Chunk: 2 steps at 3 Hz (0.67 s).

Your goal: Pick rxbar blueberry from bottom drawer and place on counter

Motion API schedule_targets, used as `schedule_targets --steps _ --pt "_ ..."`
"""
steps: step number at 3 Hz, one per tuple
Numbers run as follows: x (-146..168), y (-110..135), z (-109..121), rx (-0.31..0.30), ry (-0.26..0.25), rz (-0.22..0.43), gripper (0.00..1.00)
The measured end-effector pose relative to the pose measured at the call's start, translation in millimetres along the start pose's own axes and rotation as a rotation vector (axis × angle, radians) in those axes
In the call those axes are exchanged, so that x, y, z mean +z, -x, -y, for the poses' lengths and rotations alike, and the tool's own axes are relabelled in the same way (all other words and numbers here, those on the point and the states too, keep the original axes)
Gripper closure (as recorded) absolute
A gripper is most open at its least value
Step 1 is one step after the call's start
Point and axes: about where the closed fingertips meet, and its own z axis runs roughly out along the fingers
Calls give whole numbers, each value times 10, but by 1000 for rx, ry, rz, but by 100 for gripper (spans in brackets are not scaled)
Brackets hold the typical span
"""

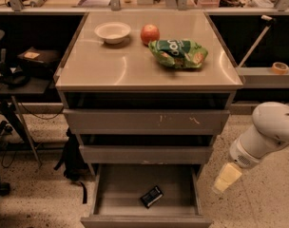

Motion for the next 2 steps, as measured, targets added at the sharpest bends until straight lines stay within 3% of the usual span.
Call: schedule_targets --steps 1,2 --pt "1 0 0 0 0 0 0" --pt "380 53 -37 -21 65 39 0"
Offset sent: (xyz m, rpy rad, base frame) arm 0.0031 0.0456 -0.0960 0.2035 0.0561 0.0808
